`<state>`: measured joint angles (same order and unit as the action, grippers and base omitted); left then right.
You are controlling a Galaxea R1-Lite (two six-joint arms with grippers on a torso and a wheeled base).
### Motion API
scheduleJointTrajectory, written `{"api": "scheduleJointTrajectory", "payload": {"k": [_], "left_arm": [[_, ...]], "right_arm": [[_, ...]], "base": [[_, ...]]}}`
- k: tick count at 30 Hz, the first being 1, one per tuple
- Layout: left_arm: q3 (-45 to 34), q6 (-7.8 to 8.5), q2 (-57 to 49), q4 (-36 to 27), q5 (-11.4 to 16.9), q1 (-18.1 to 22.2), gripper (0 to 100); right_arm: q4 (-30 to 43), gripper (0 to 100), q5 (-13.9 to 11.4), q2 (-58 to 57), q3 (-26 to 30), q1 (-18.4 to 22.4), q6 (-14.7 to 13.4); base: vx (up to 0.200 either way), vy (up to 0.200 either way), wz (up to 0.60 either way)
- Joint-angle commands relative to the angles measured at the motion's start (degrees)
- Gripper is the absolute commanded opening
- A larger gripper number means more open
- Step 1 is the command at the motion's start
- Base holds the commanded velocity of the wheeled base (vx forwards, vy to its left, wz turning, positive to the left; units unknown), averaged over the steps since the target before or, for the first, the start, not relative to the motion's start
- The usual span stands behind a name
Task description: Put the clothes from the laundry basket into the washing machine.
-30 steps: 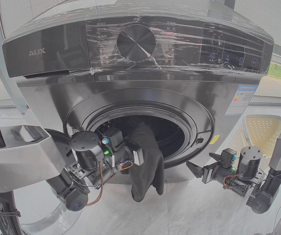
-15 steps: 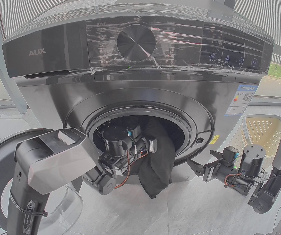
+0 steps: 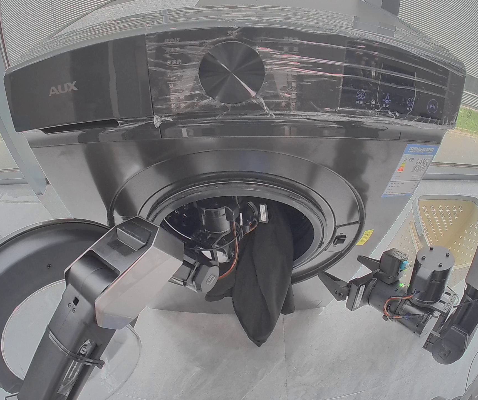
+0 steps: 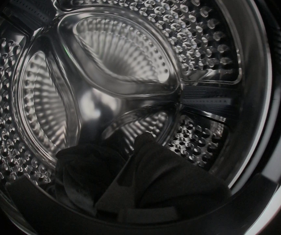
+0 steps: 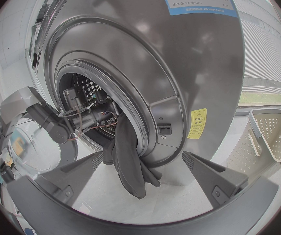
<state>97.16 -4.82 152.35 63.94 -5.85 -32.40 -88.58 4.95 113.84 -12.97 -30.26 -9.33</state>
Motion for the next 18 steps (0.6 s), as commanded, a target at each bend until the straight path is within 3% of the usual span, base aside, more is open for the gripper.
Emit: {"api": "scheduleJointTrajectory", "payload": {"k": [1,4,13,14,17,18], "left_arm": [[17.4,0.16,10.3,-10.9,-3.0,2.3,0],[17.4,0.07,10.2,-13.1,-4.3,3.0,0],[17.4,-0.02,8.1,-13.7,-4.4,3.8,0],[17.4,-0.11,7.4,-13.6,-4.4,3.8,100],[17.3,-0.46,6.0,-13.8,-4.4,3.5,100],[12.0,-0.46,2.3,-14.6,-4.4,3.2,100]], "right_arm": [[0.0,100,0.0,0.1,0.7,-0.4,0.0],[0.0,100,0.0,0.1,0.7,-0.3,0.0],[0.0,100,0.0,0.2,0.7,-0.7,0.0],[0.0,100,0.0,0.2,0.7,-0.7,0.0],[0.0,100,0.0,0.0,0.7,-0.7,0.0],[0.0,100,0.0,0.0,0.7,-0.6,0.0]], "base": [[0.000,0.000,0.00],[0.000,0.000,0.00],[0.000,0.000,0.00],[0.000,0.000,0.00],[0.000,0.000,0.00],[0.000,0.000,0.00]]}}
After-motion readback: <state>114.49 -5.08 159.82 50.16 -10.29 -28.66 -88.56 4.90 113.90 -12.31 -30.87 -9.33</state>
